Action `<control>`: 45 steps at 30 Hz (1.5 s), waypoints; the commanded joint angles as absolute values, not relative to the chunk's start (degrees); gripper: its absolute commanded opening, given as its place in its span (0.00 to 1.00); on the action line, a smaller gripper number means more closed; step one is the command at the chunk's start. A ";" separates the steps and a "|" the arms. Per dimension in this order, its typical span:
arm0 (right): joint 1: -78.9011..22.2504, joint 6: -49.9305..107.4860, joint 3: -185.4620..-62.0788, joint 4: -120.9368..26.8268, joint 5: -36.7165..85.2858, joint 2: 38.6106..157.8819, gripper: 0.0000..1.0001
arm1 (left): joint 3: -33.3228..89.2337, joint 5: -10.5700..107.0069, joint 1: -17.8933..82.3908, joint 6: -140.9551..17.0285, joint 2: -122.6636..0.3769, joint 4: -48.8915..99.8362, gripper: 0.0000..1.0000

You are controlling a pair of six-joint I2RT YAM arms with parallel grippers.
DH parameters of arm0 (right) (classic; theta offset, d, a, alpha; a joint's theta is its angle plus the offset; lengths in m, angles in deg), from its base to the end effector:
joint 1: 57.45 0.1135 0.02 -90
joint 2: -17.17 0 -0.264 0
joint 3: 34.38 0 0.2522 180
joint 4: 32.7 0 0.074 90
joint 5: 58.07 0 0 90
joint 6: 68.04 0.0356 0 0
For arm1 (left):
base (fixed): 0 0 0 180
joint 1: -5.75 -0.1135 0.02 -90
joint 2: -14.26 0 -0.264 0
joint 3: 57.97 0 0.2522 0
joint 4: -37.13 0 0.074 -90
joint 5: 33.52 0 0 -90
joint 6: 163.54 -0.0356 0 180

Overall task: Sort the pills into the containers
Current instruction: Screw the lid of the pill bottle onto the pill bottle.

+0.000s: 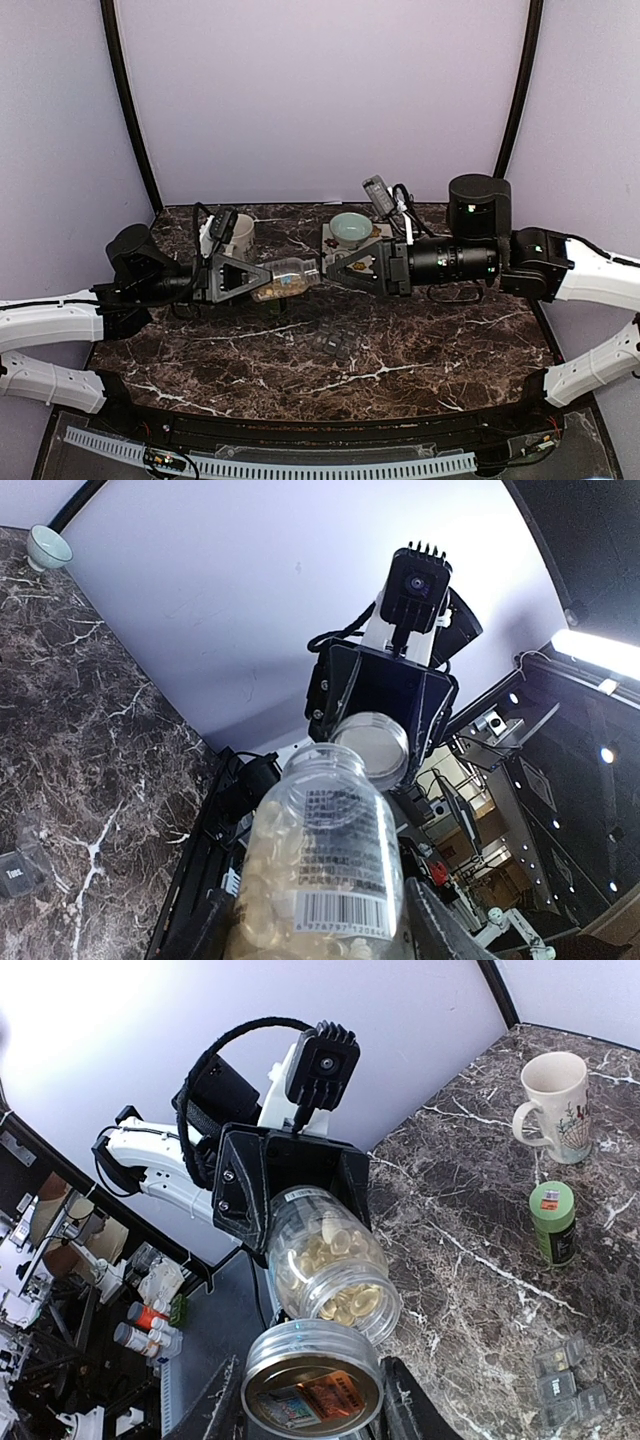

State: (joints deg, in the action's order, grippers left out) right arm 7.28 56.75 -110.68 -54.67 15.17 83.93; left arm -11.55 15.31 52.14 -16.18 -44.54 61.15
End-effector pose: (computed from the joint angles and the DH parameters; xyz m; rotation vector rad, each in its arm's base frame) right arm 0.1060 0.2486 0.3746 -0.7578 1.9021 1.4408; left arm 0.1405 -0.1815 0.3056 0.5778 1.6540 -1.9048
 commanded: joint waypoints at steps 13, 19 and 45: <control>7.67 56.60 -112.95 -48.41 12.12 87.34 0.19 | -8.46 11.34 51.91 -13.80 -44.71 66.13 0.00; 7.59 56.70 -113.35 -47.48 11.38 88.55 0.19 | -7.96 10.55 51.89 -13.62 -45.25 66.24 0.00; 7.14 60.04 -113.37 -41.28 4.36 91.42 0.21 | -5.57 6.04 51.89 -8.43 -46.75 71.60 0.00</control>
State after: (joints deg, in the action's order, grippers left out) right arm 6.56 59.37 -112.01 -44.46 7.63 89.28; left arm -8.51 7.75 51.27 -8.99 -47.19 68.73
